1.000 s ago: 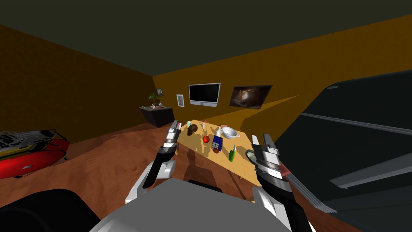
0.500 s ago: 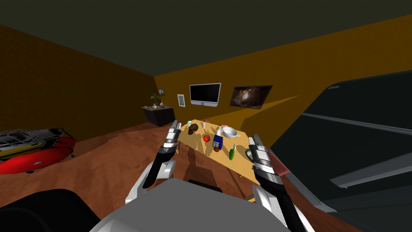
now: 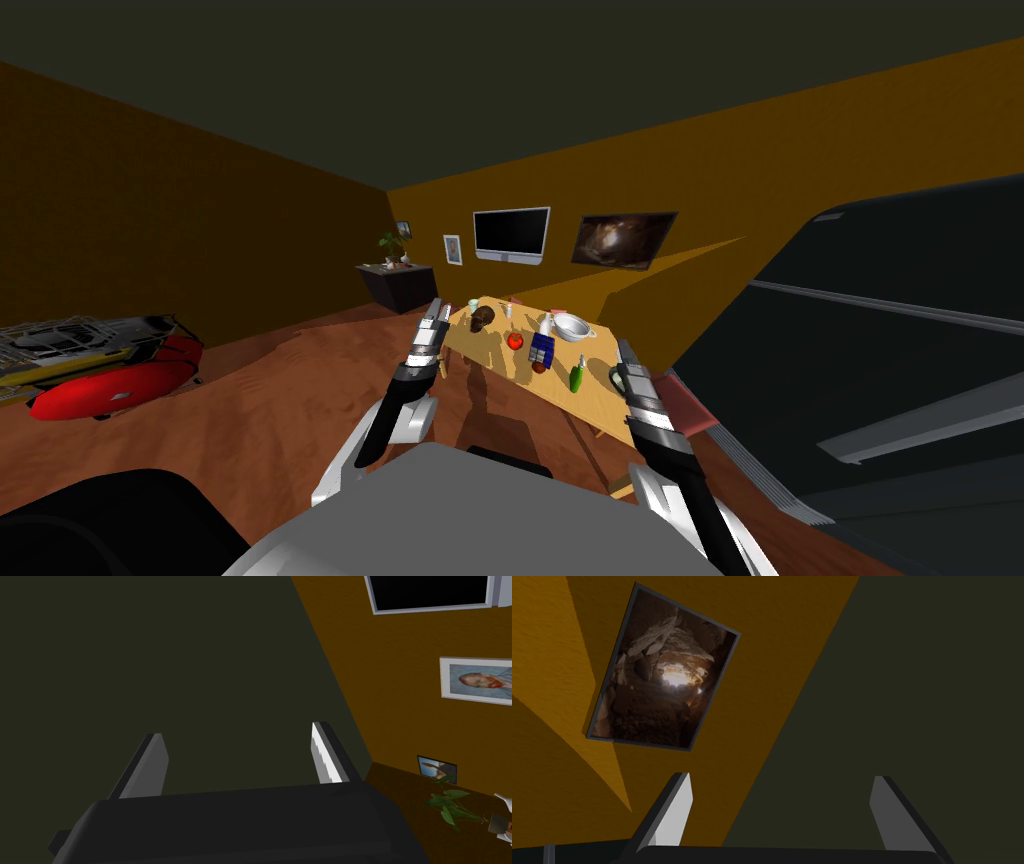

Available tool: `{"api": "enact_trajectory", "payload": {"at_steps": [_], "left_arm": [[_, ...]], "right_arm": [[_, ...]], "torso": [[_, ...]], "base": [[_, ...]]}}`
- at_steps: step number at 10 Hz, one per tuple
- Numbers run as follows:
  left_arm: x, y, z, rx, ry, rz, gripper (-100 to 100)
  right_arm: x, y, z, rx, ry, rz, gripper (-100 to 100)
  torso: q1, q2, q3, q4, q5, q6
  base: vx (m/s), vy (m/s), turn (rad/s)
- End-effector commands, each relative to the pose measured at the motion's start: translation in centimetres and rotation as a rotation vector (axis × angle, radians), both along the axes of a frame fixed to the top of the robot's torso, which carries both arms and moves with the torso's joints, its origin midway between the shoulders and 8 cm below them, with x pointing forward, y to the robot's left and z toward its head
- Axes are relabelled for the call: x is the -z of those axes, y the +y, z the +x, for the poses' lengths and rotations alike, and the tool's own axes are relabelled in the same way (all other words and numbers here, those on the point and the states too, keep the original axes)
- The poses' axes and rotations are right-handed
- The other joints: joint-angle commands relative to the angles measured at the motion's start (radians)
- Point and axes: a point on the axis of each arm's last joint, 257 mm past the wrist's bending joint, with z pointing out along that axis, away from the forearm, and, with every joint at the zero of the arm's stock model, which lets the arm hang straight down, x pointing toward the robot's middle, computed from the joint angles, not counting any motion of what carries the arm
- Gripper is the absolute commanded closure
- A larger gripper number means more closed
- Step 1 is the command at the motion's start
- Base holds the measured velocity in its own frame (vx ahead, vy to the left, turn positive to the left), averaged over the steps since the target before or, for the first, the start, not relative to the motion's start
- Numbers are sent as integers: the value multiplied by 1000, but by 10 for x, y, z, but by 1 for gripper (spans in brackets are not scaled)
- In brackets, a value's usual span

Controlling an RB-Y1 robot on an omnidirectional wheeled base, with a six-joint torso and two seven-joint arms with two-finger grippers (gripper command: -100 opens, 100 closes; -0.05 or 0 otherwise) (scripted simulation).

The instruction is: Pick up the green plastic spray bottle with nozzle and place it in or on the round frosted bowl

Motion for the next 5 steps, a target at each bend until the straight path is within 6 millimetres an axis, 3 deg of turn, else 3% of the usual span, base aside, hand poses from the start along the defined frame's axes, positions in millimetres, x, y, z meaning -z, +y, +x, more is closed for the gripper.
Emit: {"api": "enact_trajectory", "payload": {"at_steps": [1,5], "left_arm": [[0,0,0,0,0,0,0],[0,0,0,0,0,0,0]], "right_arm": [[10,-2,4,11,18,-15,-100],[50,-16,18,74,114,-102,-100]], "torso": [[0,0,0,0,0,0],[0,-1,0,0,0,0]], "base": [[-19,3,6],[-27,7,6]]}}
